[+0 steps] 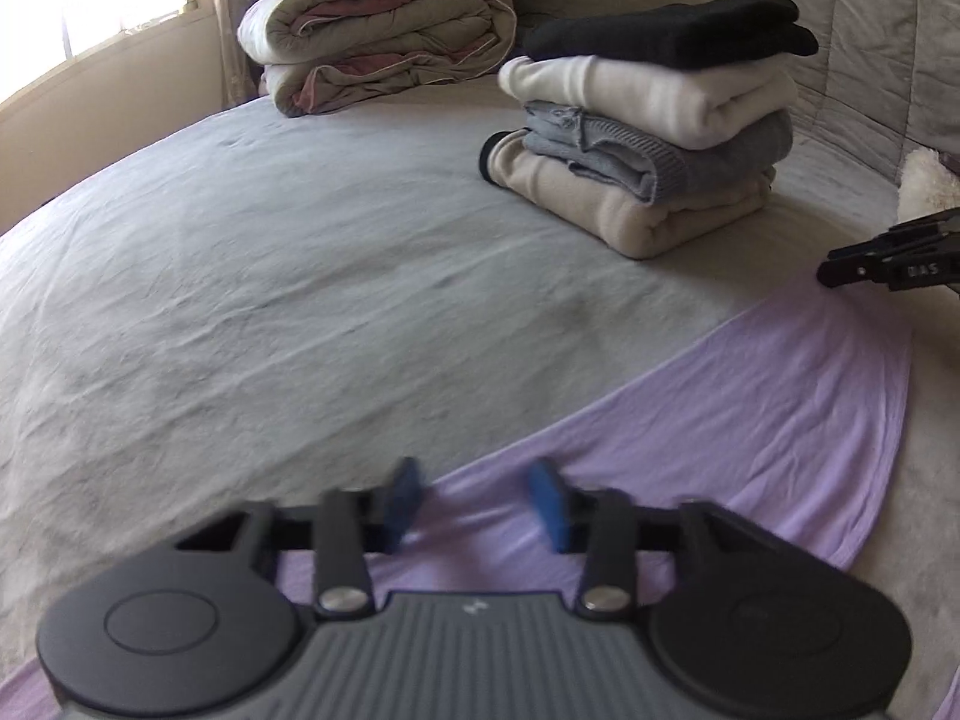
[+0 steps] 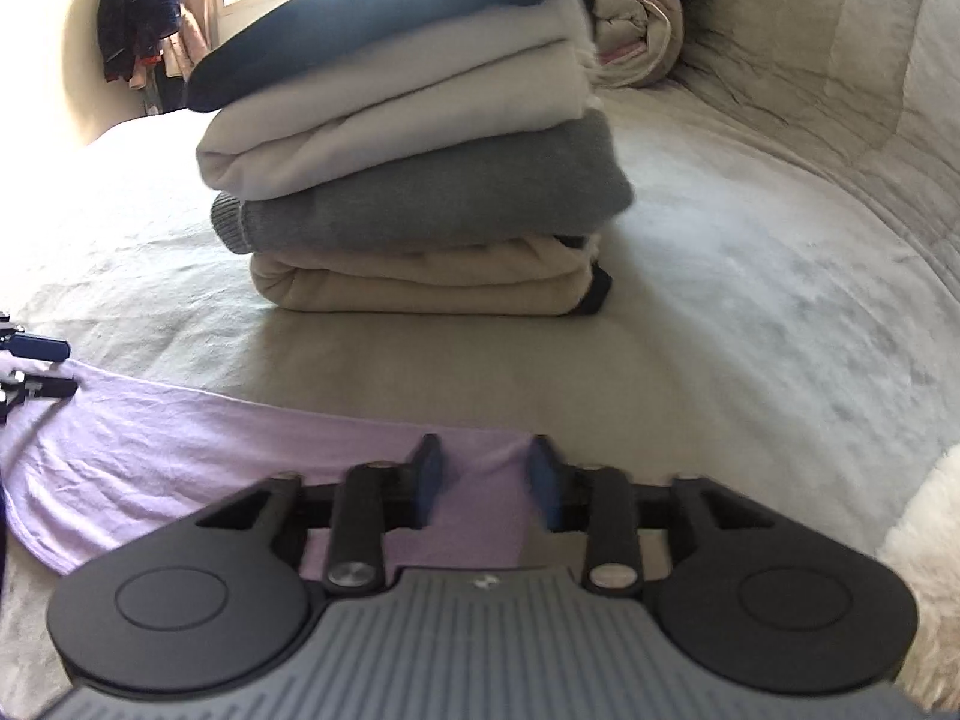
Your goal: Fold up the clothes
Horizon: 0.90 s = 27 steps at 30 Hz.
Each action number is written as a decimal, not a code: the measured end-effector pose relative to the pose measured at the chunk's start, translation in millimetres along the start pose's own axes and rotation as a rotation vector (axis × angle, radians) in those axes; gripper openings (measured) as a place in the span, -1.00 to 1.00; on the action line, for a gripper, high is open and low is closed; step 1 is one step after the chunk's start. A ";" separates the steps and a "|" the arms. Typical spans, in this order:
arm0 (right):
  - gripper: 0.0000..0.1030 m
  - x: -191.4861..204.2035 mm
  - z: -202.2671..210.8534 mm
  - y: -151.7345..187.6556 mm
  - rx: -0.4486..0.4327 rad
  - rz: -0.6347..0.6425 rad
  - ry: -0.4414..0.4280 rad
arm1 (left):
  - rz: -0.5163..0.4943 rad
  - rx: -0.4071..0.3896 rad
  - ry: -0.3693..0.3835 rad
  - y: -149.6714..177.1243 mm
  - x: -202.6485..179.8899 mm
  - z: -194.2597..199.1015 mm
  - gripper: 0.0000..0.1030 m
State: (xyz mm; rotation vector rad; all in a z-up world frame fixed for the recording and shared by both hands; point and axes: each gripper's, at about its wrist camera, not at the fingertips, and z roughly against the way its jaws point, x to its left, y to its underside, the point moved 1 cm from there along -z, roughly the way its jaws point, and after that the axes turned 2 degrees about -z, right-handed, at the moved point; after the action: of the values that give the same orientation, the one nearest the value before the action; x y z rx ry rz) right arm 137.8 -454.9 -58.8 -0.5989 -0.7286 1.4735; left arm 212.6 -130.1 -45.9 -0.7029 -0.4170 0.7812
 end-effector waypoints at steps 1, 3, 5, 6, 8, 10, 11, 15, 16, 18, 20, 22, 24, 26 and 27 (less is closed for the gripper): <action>-0.92 2.9 -0.6 -1.2 -0.007 0.016 0.008 | -0.009 0.001 0.003 -1.6 -3.3 -0.5 -0.88; -0.93 7.7 0.1 -4.5 -0.035 0.046 0.036 | -0.024 -0.002 -0.021 -6.2 -10.0 -1.3 -1.00; -0.94 9.8 0.9 -9.5 -0.062 0.064 0.059 | -0.003 -0.025 -0.041 -10.0 -9.9 -0.2 -1.00; -0.94 7.5 1.3 -14.1 -0.075 0.057 0.066 | 0.016 -0.044 -0.049 -11.7 -8.0 0.9 -1.00; -0.94 2.7 2.2 -23.2 -0.100 0.044 0.079 | 0.051 -0.082 -0.067 -14.9 -4.1 2.2 -1.00; -0.94 -1.6 1.6 -31.8 -0.119 0.034 0.090 | 0.072 -0.119 -0.087 -17.6 -1.8 2.3 -1.00; -0.94 -2.7 -2.1 -34.4 -0.113 0.034 0.092 | 0.082 -0.132 -0.094 -18.4 -0.6 1.8 -1.00; -0.94 -5.4 -23.7 -39.3 -0.064 0.030 0.097 | 0.093 -0.098 -0.121 -16.9 1.9 -14.6 -1.00; -0.93 -5.4 -30.6 -38.3 -0.046 0.023 0.099 | 0.085 -0.090 -0.130 -14.9 0.3 -19.1 -1.00; -0.89 -5.4 -40.6 -35.9 -0.025 0.006 0.109 | 0.066 -0.087 -0.151 -12.0 -3.9 -24.4 -0.99; -0.80 -6.9 -41.9 -34.3 -0.036 -0.022 0.113 | 0.051 -0.087 -0.170 -13.1 -8.1 -23.7 -0.94; -0.64 -11.5 -36.8 -36.1 -0.031 -0.057 0.108 | 0.065 -0.089 -0.165 -15.5 -7.9 -18.0 -0.64; -0.46 -16.5 -30.6 -38.0 -0.024 -0.089 0.104 | 0.088 -0.098 -0.156 -17.1 -6.6 -9.7 -0.24; -0.37 -22.2 -21.2 -38.3 -0.018 -0.122 0.097 | 0.116 -0.113 -0.143 -16.9 -5.4 2.1 -0.21; -0.37 -25.4 -16.1 -37.6 -0.016 -0.144 0.090 | 0.131 -0.116 -0.133 -16.7 -4.4 7.6 -0.20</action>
State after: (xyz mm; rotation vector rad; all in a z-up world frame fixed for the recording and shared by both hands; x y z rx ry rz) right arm 175.7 -479.9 -43.0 -0.6082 -0.6993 1.3015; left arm 213.5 -138.7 -29.1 -0.7949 -0.5445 0.9361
